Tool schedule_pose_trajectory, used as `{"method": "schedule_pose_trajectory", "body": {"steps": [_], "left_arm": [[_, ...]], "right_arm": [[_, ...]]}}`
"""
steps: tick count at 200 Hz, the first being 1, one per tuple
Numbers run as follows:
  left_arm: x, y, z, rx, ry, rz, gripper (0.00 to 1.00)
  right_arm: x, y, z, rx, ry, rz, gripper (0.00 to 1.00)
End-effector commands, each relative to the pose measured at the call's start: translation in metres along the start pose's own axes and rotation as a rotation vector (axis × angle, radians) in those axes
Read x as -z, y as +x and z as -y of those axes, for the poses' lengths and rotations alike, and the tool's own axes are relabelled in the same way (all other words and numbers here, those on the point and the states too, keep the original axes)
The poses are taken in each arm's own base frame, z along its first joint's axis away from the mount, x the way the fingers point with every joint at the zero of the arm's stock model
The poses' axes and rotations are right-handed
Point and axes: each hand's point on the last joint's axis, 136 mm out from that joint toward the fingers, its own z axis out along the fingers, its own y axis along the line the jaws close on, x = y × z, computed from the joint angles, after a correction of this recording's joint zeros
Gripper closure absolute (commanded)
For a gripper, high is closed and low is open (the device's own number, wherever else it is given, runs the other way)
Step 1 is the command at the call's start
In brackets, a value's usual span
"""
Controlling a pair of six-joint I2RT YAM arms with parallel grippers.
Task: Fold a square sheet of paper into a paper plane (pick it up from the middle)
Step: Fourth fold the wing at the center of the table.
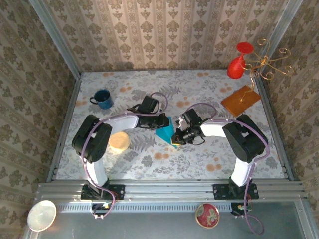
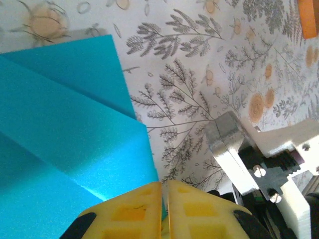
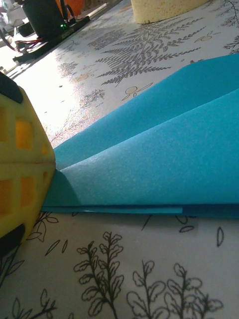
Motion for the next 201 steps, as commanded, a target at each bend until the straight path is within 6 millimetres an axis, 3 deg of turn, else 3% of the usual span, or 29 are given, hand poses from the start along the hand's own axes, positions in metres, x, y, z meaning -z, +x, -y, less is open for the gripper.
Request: {"method": "schedule_pose_trajectory", "body": {"steps": [1,39,58,99,159,189,201], "left_arm": [[-0.011,0.015,-0.003,-0.010,0.025,-0.038,0.88],[-0.025,0.028,-0.013,-0.008,0.026,-0.095,0.88],[-0.030,0.028,-0.014,-0.013,0.039,-0.095,0.88],[-0.034,0.018,-0.042,-0.010,-0.052,-0.087,0.88],[-0.022,-0.014,-0.090,0.019,-0.118,-0.059,0.88],[-0.018,-0.036,-0.107,0.034,-0.109,-0.028,0.87],[-0.009,-0.052,-0.124,0.070,-0.113,0.008,0.87]], "right_arm": [[-0.015,0.035,0.052,-0.108,0.168,-0.103,0.96],[-0.017,0.038,0.056,-0.121,0.175,-0.118,0.95],[-0.019,0.040,0.058,-0.129,0.176,-0.131,0.95],[-0.021,0.049,0.068,-0.147,0.209,-0.164,0.95],[-0.017,0.058,0.083,-0.168,0.257,-0.180,0.95],[-0.014,0.054,0.080,-0.168,0.240,-0.159,0.95],[-0.014,0.052,0.077,-0.169,0.230,-0.151,0.95]]}}
